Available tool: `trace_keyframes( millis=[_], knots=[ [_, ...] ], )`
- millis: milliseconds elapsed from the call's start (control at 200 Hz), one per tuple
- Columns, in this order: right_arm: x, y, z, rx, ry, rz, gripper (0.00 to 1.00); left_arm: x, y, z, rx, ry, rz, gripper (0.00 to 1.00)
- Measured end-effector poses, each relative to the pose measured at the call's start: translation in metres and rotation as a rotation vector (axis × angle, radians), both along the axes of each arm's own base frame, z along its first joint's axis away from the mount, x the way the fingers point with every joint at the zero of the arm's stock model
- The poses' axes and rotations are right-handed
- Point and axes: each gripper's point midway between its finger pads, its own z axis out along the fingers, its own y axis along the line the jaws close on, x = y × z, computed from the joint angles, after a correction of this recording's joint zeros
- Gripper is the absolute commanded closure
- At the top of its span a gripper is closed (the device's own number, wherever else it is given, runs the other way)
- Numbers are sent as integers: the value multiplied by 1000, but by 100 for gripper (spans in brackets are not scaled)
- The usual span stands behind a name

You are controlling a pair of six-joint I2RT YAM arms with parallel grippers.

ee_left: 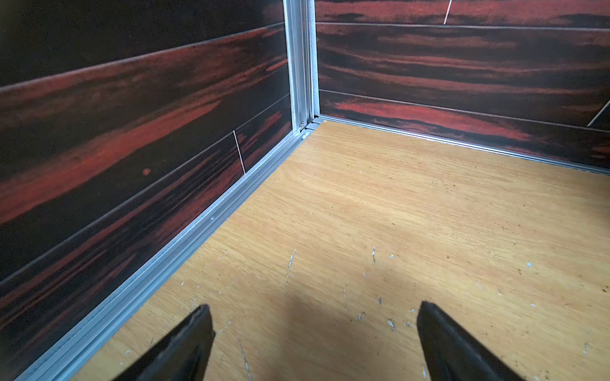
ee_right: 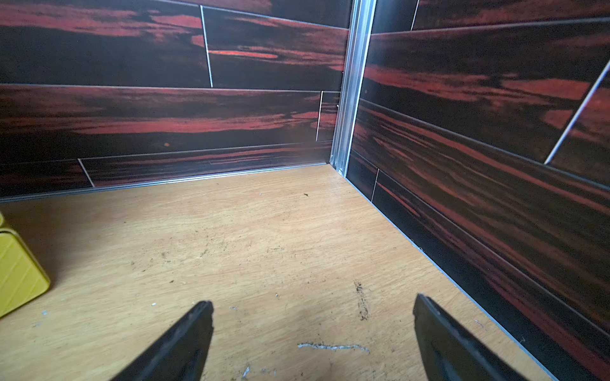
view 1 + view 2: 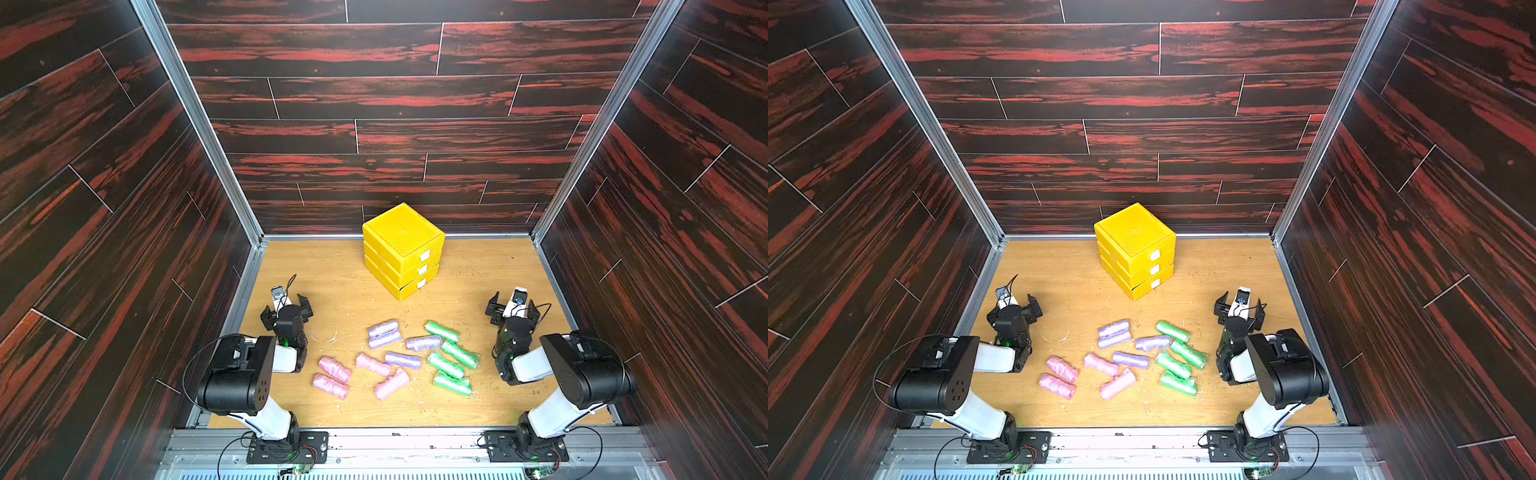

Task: Sort the rolls of trash bags by color and place them into the drawer
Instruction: Move the storage box to the center of the board.

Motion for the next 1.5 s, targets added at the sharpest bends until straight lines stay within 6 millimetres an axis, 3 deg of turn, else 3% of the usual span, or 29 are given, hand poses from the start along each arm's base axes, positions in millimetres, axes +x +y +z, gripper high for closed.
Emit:
trace_keyframes(
  millis=[927, 1037, 1187, 1248, 1373, 1498],
  knots=[
    [-1, 5, 3, -23, 8, 7, 2, -5, -3, 7, 16, 21, 0, 0],
    [2, 30, 31, -70, -8, 37, 2, -13, -15, 56, 16, -26, -6, 6],
    [29, 72, 112, 19, -43, 126, 2, -20, -36, 183, -106, -221, -29, 11],
    [41, 86, 147, 71, -47, 179, 2, -25, -44, 223, -165, -274, -47, 16],
    [66, 124, 195, 143, 27, 334, 2, -16, -68, 261, -272, -239, -95, 18],
    [102, 170, 215, 173, 149, 492, 2, 24, -117, 268, -366, -116, -189, 18]
  ],
)
